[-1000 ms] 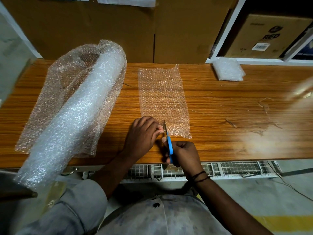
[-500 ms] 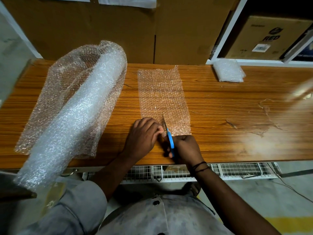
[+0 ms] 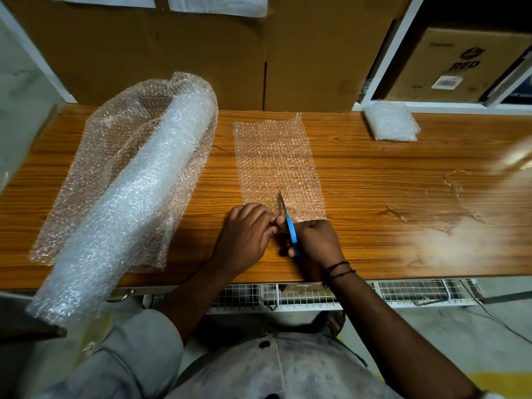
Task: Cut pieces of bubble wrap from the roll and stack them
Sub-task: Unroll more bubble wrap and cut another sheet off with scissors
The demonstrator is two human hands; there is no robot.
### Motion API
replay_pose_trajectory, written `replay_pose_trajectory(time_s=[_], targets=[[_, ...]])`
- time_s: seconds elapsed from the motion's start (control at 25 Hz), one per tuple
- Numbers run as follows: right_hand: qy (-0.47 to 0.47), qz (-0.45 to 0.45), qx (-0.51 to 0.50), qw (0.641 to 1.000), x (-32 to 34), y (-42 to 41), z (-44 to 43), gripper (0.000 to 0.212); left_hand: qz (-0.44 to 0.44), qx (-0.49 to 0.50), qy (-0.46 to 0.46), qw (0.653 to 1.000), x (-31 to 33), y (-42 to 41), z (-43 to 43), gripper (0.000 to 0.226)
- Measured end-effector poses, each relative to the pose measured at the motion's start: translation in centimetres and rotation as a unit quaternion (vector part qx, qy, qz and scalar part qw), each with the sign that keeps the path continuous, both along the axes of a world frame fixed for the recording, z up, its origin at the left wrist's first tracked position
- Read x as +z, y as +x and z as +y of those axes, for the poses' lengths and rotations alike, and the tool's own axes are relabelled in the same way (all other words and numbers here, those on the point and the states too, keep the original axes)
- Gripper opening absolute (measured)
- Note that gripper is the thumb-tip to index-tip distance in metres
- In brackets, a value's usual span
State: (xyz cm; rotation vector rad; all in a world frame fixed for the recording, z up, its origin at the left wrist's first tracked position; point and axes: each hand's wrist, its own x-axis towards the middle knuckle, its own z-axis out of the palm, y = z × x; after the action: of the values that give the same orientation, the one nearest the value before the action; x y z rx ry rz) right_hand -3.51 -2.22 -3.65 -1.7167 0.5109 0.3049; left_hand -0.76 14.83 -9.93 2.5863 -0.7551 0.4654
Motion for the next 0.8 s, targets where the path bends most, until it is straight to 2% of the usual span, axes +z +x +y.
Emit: replay_pose_trajectory(time_s=[0.2, 0.48, 0.6, 0.8], targets=[[0.015, 0.011, -0.017, 1.000, 1.0, 1.0, -0.2, 0.038, -0.008, -0.004, 0.003, 1.000, 0.0, 0.0, 0.0, 0.023], [-0.099, 0.020, 0.028, 0.994, 1.1, 3.9, -0.6, 0.040, 0.001, -0.020, -0.020, 1.000, 0.4, -0.2, -0.1, 0.024], [-0.105, 0.022, 0.033, 0.994, 0.8, 4.5, -0.3, 0.041, 0.008, -0.026, -0.026, 0.999, 0.4, -0.2, -0.1, 0.021], [-0.114, 0.019, 0.054, 0.992, 1.1, 5.0, -0.3, 0.029, 0.027, -0.016, -0.050, 0.998, 0.1, -0.4, 0.1, 0.018]])
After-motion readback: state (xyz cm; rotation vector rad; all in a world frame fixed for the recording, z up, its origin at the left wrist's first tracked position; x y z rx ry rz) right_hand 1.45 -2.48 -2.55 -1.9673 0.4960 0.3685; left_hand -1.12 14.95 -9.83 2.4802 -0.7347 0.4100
